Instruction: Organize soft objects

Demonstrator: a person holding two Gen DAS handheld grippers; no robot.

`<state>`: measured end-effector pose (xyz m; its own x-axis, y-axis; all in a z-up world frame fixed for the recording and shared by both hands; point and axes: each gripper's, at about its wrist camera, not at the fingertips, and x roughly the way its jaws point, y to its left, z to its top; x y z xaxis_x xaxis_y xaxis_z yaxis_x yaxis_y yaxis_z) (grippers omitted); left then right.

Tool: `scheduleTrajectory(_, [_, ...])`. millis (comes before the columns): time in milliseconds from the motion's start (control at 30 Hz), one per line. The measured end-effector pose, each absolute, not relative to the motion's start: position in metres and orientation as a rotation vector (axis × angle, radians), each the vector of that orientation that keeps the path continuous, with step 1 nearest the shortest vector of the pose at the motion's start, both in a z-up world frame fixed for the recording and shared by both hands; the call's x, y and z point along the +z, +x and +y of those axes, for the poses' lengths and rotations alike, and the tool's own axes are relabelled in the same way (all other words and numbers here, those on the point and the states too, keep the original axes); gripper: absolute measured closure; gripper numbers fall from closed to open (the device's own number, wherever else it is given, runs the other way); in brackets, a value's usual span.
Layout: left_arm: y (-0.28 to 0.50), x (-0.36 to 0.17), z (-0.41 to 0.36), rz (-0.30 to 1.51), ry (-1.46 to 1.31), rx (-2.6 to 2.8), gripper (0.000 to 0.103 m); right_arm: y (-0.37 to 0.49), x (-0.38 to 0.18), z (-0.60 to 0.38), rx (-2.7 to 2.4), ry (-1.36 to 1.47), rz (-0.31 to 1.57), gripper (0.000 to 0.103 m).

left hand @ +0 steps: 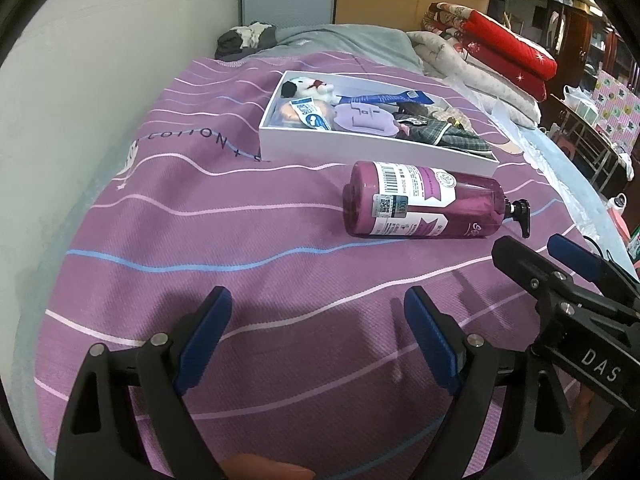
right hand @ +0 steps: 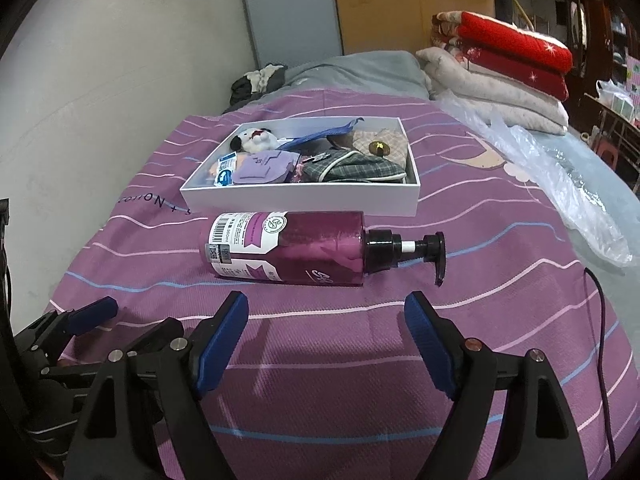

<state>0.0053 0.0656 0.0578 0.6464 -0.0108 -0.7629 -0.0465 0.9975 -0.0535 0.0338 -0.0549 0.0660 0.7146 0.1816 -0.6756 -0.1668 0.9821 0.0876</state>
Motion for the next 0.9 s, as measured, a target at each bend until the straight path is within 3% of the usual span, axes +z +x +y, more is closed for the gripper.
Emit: scheduleTrajectory(900, [0.0038, 0.0608, 0.0639, 0.850, -0.052, 0.029, 0.016, 0.0284, 0.0711, -0.0510, 0.171, -0.014, 0.712, 0.022])
